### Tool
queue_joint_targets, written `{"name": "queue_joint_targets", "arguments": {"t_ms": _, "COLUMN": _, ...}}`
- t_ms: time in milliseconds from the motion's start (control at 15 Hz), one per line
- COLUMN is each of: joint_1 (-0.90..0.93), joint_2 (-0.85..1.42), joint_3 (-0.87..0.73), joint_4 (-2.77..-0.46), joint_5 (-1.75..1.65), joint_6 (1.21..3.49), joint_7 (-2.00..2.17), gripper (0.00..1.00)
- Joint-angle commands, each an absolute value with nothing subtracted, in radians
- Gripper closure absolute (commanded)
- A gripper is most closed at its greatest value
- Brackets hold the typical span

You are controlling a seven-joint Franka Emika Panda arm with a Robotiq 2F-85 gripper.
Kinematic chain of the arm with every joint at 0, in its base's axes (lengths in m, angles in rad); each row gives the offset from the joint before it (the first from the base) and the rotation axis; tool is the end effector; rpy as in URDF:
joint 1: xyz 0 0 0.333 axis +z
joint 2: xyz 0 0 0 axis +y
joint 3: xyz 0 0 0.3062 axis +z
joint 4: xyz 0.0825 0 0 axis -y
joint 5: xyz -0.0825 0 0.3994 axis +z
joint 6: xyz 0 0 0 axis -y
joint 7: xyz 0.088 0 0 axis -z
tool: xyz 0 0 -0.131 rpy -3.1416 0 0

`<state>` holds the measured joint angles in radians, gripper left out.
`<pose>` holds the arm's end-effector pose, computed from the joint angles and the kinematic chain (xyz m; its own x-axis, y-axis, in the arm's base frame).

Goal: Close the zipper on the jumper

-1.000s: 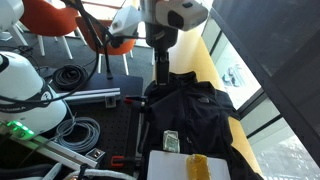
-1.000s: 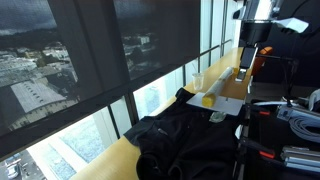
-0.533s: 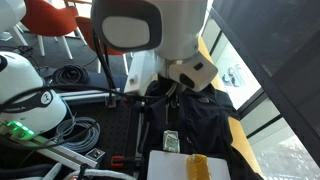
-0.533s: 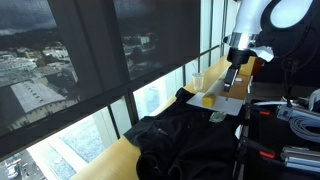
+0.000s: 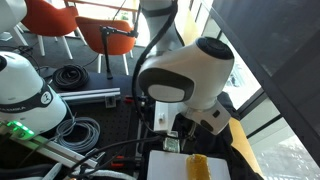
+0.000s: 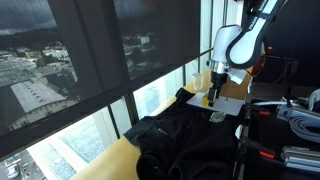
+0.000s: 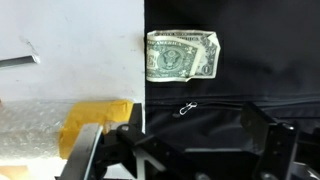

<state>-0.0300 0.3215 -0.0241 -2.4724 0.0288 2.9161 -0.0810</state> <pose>0.4911 -0.0292 0.1308 0.9925 0.0014 0.1218 0.0005 -1.0000 0.0077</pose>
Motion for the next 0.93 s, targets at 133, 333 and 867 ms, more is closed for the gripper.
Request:
{"name": "queue_joint_targets", "arguments": {"t_ms": 133, "joint_1": -0.031, "joint_2": 0.542, "joint_3": -0.012, "joint_4": -2.234, "joint_5": 0.016, "joint_6": 2.908, "joint_7": -0.064, "gripper": 0.00}}
{"name": "queue_joint_targets", "arguments": {"t_ms": 333, "joint_1": -0.002, "joint_2": 0.606, "joint_3": -0.018, "joint_4": -2.162, "joint_5": 0.010, "joint_6": 2.911, "joint_7": -0.042, "gripper": 0.00}}
{"name": "queue_joint_targets", "arguments": {"t_ms": 867, "joint_1": 0.122, "joint_2": 0.583, "joint_3": -0.067, "joint_4": -2.188, "joint_5": 0.001, "joint_6": 2.857, "joint_7": 0.079, "gripper": 0.00}}
